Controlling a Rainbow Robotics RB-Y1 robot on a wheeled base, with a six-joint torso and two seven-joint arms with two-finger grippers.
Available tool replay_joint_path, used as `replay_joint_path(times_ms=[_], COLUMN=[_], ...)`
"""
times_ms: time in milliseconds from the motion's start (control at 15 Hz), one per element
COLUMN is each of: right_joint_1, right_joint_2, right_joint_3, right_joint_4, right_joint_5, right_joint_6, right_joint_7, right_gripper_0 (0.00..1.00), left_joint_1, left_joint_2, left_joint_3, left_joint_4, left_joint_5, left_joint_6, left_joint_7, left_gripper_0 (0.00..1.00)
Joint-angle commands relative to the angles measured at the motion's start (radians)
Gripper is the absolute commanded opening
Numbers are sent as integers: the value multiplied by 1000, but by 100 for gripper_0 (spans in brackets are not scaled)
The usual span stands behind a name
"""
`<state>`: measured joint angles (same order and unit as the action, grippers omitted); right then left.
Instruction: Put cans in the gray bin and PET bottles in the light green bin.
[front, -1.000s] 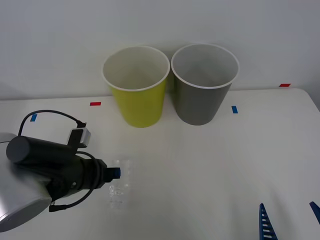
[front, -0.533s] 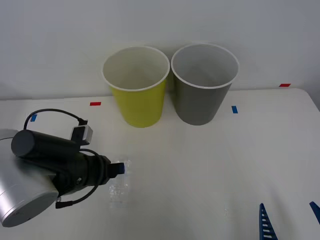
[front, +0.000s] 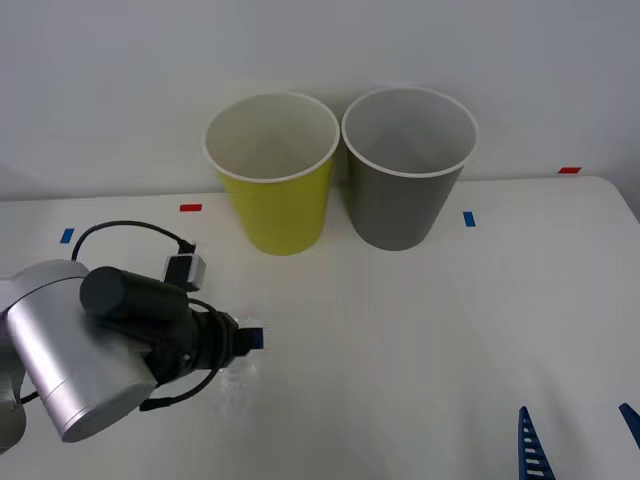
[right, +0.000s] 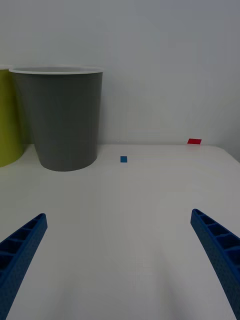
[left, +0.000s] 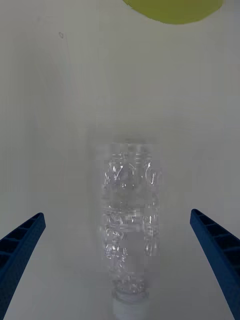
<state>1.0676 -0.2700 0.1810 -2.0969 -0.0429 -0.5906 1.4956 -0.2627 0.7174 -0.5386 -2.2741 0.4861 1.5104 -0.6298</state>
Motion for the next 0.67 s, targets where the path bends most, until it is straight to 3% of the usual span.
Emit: replay_joint_path(times_ms=[67, 333, 667], right_joint_1=[0, 0, 0], right_joint_2=[0, 0, 0], right_joint_3=[0, 0, 0], right_joint_4=[0, 0, 0], right_joint_5=[0, 0, 0], right_joint_6=[0, 0, 0], right_joint_7=[0, 0, 0], right_gripper_0=[100, 100, 100], left_joint_1=[-30, -44, -151], left_joint_2=[-26, -76, -61], left_joint_3=[-4, -4, -90], left_joint_4=[56, 94, 182], left_joint_5=[8, 9, 3], left_joint_6=[-13, -9, 19], left_joint_7=[-2, -10, 7], left_gripper_0=[100, 100, 100])
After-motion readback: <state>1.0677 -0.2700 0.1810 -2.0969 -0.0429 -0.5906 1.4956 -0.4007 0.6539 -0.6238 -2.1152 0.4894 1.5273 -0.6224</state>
